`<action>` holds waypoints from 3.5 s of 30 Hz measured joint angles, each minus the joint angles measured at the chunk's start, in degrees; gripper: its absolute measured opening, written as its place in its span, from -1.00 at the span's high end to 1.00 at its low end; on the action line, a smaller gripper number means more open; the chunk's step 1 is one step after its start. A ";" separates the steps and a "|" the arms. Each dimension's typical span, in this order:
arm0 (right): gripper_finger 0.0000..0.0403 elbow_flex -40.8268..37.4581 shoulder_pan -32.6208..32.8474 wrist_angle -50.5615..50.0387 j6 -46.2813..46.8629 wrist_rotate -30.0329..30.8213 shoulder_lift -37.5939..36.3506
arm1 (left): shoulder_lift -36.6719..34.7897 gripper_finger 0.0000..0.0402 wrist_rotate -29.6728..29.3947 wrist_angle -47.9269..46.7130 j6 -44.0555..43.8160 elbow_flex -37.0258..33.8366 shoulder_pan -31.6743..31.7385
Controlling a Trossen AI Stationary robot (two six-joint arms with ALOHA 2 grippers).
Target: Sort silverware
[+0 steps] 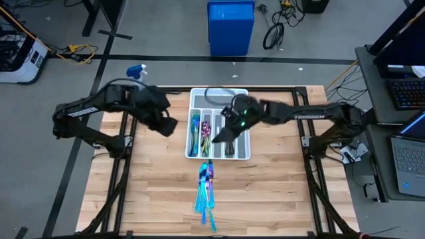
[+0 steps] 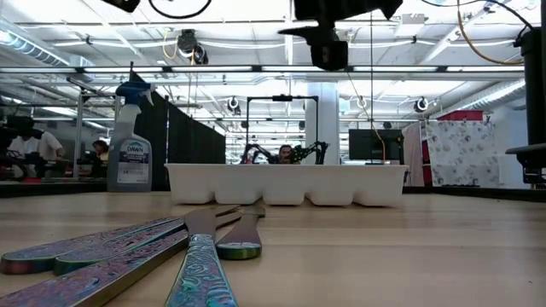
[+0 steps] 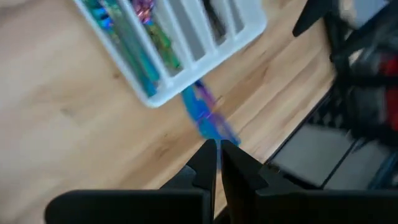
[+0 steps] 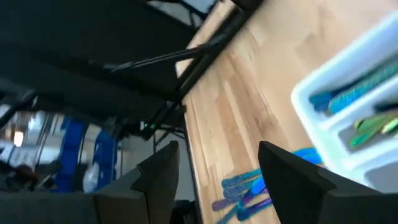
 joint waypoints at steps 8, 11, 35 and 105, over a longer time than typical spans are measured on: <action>0.00 0.00 -6.37 -15.84 -17.69 -3.48 -6.18 | 12.52 0.96 -2.69 11.50 -11.75 -0.15 -9.94; 0.00 0.00 -7.82 -21.91 -22.26 0.40 -8.36 | 18.41 0.96 2.96 14.50 -9.65 -0.15 -12.08; 0.10 0.00 -9.48 -31.98 -28.92 10.89 -11.68 | 26.68 0.94 -2.24 14.71 -13.78 -0.20 -13.36; 0.30 -0.02 6.94 -29.63 -21.63 11.48 -12.18 | 49.92 -0.22 1.24 46.27 -35.82 -0.22 -21.88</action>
